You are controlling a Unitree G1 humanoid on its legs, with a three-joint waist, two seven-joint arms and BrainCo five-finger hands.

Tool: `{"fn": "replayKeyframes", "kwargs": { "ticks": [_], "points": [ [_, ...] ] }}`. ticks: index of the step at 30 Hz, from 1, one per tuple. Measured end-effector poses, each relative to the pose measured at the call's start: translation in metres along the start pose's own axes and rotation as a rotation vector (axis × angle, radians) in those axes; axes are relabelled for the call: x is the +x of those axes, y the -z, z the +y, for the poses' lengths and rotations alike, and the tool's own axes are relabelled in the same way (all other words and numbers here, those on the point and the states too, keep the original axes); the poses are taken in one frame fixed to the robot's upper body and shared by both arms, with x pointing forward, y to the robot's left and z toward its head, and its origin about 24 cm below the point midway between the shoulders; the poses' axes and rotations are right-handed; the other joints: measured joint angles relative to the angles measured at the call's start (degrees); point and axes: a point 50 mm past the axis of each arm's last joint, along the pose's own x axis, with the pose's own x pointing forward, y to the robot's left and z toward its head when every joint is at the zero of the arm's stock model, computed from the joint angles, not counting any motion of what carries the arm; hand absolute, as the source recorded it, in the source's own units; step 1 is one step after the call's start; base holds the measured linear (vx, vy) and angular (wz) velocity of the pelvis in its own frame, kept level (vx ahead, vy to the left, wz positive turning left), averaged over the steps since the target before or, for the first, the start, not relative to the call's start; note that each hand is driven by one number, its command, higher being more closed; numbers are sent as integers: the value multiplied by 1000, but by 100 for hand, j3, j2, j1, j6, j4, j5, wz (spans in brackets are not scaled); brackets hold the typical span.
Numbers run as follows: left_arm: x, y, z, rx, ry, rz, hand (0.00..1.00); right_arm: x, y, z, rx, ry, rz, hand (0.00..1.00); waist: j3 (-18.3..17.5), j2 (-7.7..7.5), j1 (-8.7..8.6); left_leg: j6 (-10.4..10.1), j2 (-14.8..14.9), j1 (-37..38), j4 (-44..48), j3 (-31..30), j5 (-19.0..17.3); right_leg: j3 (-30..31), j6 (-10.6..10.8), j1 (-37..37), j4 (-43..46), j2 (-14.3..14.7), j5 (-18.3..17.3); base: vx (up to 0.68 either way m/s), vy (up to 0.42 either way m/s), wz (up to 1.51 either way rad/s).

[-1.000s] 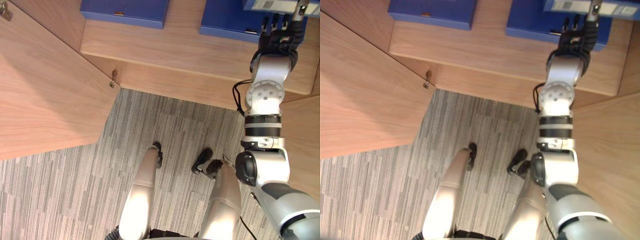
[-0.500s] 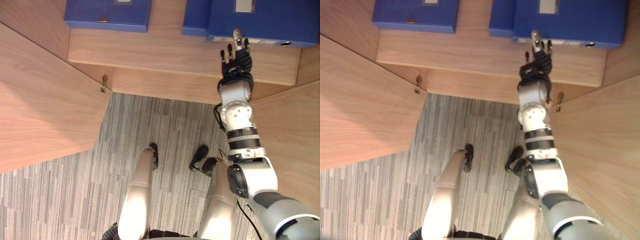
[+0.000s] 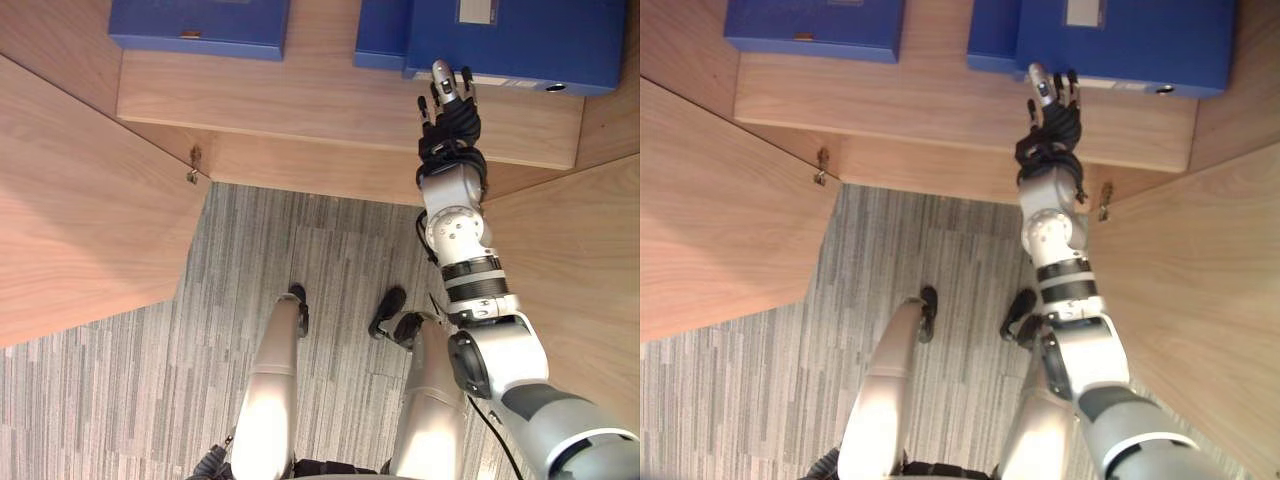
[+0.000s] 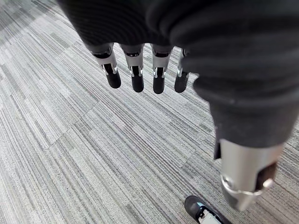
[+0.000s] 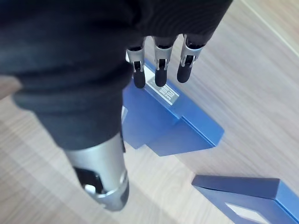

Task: Walk over to the cabinet, pick up the folder, carry it to the office cabinet, place the folder inside the office cabinet, then close the office cabinet door

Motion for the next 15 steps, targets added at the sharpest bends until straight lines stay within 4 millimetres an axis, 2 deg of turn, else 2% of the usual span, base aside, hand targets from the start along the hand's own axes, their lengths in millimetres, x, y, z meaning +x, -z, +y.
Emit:
{"fn": "replayKeyframes", "kwargs": {
  "ticks": [5, 9, 12, 13, 15],
  "points": [
    [1, -2, 0, -26, -7, -7, 0, -1, 5, 1, -19, -22, 23, 0, -3, -27, 7, 31, 25, 200, -174, 28, 21, -56, -119, 236, -231, 46, 137, 8, 70, -3],
    [1, -5, 5, -25, -16, -12, 0, -10, 20, 10, -168, -109, 53, 0, -75, -190, -32, 55, 43, 389, -393, 109, 49, -58, -116, 395, -462, 78, 199, 21, 58, -5],
    [1, -7, 5, -1, -8, -21, 0, -41, 37, 22, -342, -285, 55, 0, -83, -231, -67, 68, 49, 391, -493, 138, 56, -67, -87, 412, -605, 105, 253, 43, 77, -2],
    [1, -6, 4, 15, -2, -24, 0, -55, 46, 23, -428, -348, 57, 0, -83, -231, -93, 75, 48, 411, -522, 141, 62, -66, -75, 440, -662, 112, 279, 34, 67, -1],
    [0, -7, 6, 63, 5, -28, 0, -69, 61, 17, -549, -404, 81, 0, -75, -245, -142, 84, 37, 518, -596, 157, 66, -66, -52, 557, -766, 120, 311, 31, 91, -3]
  ]
}}
